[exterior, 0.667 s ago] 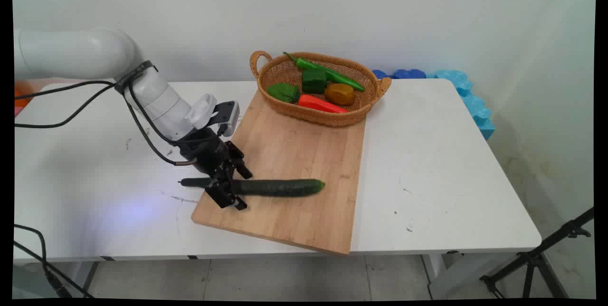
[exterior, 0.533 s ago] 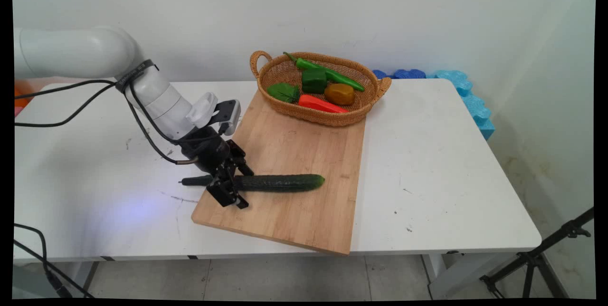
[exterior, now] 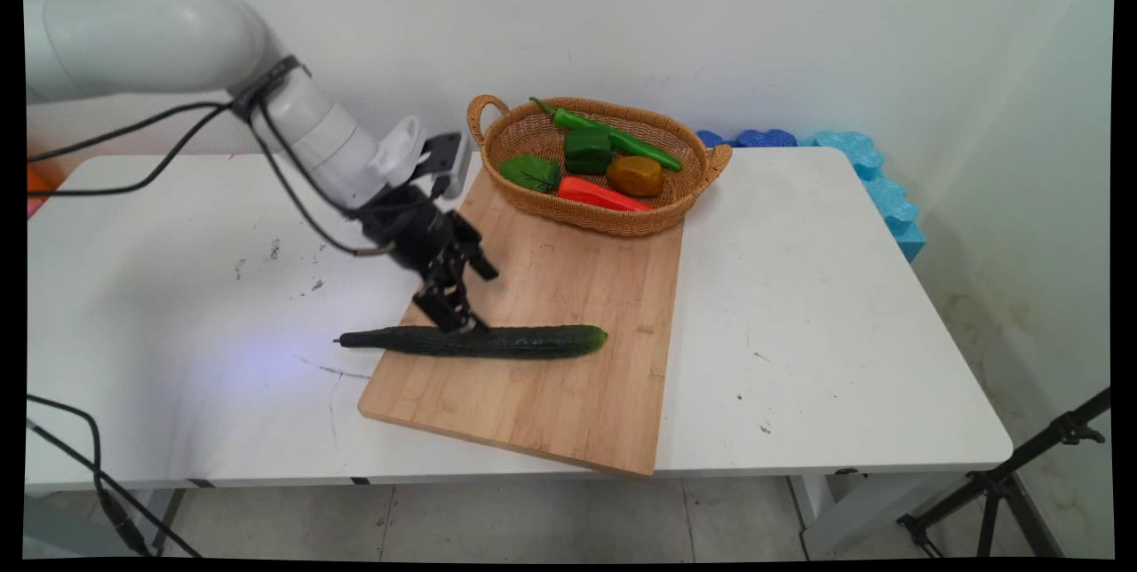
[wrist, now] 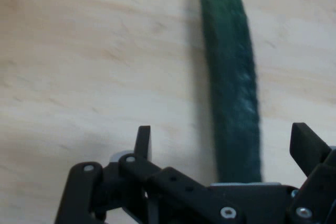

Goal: Pick up the potato from the vegetable basket

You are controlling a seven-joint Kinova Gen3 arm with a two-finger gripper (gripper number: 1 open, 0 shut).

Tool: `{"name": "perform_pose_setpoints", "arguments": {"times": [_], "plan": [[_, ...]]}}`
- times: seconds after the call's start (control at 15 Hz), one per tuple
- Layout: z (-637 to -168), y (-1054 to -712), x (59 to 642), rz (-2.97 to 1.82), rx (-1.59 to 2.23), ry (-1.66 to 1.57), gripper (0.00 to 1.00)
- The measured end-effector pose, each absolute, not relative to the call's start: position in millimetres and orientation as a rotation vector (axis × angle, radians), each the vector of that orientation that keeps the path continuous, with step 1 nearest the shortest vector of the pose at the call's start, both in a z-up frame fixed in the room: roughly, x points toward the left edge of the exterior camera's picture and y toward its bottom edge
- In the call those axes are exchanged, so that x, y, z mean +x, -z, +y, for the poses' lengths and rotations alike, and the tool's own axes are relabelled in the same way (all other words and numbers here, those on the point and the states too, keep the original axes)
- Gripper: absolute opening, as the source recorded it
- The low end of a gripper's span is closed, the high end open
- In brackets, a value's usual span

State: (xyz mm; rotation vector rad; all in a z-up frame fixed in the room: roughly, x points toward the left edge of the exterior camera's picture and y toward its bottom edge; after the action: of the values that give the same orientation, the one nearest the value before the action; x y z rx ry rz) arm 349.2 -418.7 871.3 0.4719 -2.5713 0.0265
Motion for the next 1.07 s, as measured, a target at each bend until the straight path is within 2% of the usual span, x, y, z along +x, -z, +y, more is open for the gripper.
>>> {"name": "perform_pose_setpoints", "arguments": {"times": [0.53, 1.07], "plan": [[-489, -911, 328, -2.589, 0.421, -0.207, 1.00], [-565, -927, 301, -2.593, 0.397, -0.366, 1.00]]}}
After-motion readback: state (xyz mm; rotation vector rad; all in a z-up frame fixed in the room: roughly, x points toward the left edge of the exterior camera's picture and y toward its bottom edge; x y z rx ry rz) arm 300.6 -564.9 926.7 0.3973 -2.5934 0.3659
